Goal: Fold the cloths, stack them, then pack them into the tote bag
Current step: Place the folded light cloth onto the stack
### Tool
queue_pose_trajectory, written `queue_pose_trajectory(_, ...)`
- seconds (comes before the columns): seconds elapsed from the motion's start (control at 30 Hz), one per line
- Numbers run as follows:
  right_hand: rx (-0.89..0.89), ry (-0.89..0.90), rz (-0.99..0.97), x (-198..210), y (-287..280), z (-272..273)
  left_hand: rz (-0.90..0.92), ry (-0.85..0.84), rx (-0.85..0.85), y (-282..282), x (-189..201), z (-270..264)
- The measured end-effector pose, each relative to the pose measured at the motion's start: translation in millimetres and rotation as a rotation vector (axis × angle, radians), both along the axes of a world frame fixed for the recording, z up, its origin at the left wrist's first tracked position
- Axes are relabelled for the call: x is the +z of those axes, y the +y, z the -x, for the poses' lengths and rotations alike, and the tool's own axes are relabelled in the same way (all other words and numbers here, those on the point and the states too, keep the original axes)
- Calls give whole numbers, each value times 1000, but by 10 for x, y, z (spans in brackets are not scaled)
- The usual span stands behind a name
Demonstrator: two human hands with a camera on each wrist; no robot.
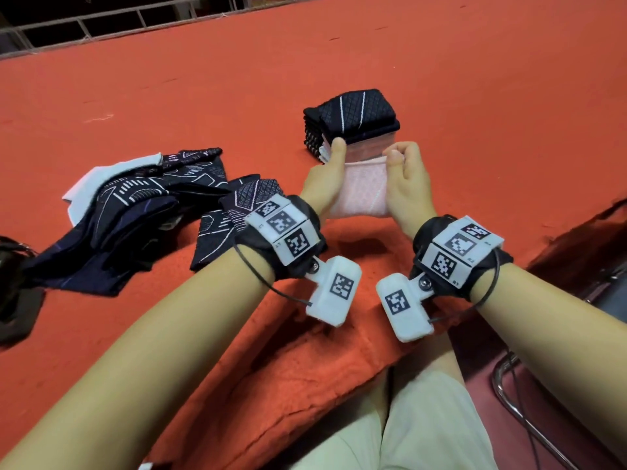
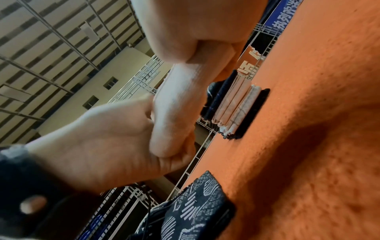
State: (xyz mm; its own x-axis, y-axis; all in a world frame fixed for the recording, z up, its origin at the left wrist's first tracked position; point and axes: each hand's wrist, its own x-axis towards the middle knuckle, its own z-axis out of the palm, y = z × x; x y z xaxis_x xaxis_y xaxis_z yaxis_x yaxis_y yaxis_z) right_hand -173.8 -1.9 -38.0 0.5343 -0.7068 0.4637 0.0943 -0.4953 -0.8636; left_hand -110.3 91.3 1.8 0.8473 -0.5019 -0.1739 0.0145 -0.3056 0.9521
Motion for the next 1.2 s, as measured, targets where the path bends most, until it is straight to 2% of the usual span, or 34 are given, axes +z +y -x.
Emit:
queue_pose_trajectory(0.13,10,125,-37,-15,-62,31,-69,-291,58,-101,-122,-47)
queue_pose_trajectory(0.27,23,171,22,-39,-73,72,-72,-356,141,-181,-181,-113)
queue_pose_trajectory(0.33,-3,160,55,-39,-90,71,-34,-289,146,-214,-197,-98)
queue_pose_trajectory(0.43,-90,138,-47,-46,-186,49,61,-6,78,-259,-205,-42)
queue_pose_trajectory(0.5,-147,159,-94,-74,-279,54,144,165,-11,-235,-197,15)
queue_pose_trajectory(0.57,-194,186,-79,-109,-359,73,142,254,-158,-176,-184,67)
queue_pose_trajectory(0.67,-227,232,-88,-150,-448,82,89,276,-376,-77,-195,111)
queue_pose_trajectory(0.8,-102,427,-25,-114,-439,64,73,161,-309,-8,-179,-9)
queue_pose_trajectory(0.97,125,330,131,-43,-225,20,8,93,-379,79,-125,-151)
queue_pose_trajectory(1.1,30,111,193,-43,-119,11,69,248,-381,117,-67,-158)
queue_pose_trajectory(1.2,15,75,171,-5,-91,21,128,363,-467,198,-42,-194)
